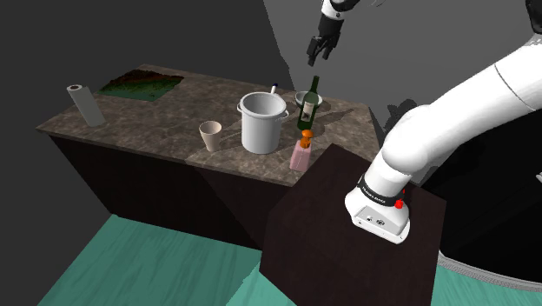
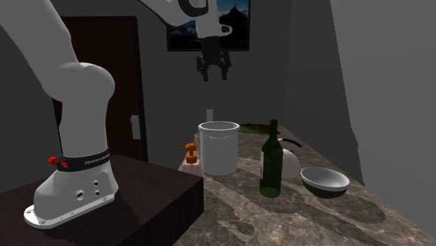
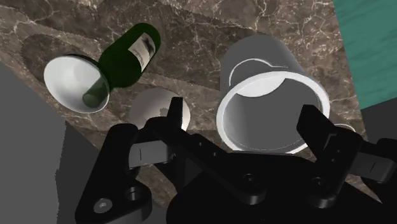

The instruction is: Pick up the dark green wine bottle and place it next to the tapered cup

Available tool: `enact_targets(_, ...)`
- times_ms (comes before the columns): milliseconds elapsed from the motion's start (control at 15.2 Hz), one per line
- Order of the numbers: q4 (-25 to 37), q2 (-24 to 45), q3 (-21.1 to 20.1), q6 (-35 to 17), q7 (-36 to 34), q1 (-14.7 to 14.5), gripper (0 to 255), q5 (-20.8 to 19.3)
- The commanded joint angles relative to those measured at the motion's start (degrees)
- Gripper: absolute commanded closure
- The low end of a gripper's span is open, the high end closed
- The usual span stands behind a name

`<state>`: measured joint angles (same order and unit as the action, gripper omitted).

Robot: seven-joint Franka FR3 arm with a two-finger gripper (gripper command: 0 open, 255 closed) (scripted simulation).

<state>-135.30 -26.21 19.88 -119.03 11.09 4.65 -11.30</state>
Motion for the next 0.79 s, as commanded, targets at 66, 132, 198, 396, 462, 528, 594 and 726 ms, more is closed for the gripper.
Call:
enact_targets(66,1.4,4.8,3.5,-3.4,4.0,0.2,0,0.8)
enact_targets(132,2.1,6.7,4.7,-4.5,5.4,0.1,0,1.3)
enact_targets(198,3.0,8.6,5.9,-5.5,6.9,0.1,0,2.0)
enact_targets(396,5.9,14.8,9.3,-8.3,11.8,-0.2,0,5.0)
enact_targets(462,7.0,17.0,10.3,-9.2,13.6,-0.2,0,6.3)
enact_targets(528,8.1,19.3,11.2,-9.9,15.5,-0.1,0,7.8)
enact_targets(594,9.4,21.6,12.1,-10.6,17.4,-0.1,0,9.4)
enact_targets(726,12.2,26.4,13.5,-11.6,21.5,0.5,0,13.1)
